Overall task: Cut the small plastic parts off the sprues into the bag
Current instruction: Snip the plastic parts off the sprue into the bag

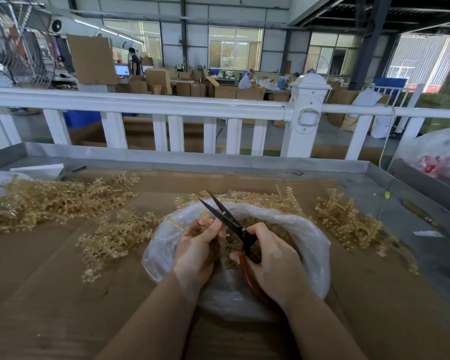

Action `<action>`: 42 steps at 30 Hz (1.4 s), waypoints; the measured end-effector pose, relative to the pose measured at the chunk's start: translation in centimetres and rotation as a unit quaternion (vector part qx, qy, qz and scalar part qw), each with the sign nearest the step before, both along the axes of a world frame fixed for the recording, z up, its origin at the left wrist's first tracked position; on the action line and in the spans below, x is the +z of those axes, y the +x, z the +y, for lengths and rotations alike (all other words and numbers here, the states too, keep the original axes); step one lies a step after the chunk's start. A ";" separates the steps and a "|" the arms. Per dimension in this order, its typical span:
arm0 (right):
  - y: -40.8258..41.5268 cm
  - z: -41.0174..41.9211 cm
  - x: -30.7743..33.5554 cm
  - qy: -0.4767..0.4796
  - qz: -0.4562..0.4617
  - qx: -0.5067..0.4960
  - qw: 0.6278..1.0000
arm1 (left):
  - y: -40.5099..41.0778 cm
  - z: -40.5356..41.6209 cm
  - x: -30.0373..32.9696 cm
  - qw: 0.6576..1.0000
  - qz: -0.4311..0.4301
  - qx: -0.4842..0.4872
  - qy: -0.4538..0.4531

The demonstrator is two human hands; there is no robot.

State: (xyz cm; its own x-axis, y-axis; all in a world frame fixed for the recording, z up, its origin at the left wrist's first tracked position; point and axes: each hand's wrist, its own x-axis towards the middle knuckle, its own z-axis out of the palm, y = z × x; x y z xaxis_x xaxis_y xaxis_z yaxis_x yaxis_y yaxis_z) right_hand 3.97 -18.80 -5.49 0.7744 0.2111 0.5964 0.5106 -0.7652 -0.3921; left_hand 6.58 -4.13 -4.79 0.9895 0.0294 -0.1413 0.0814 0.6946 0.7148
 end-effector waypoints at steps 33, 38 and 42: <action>0.4 0.1 -0.5 0.041 -0.027 -0.087 0.995 | 0.2 -0.2 0.0 0.996 0.004 0.061 -0.067; 0.5 0.1 -0.5 0.061 -0.030 -0.084 0.994 | 0.3 -0.2 0.0 0.994 0.010 0.075 -0.084; 0.4 0.1 -0.5 0.065 -0.028 -0.086 0.994 | 0.3 -0.1 0.0 0.992 0.017 0.080 -0.093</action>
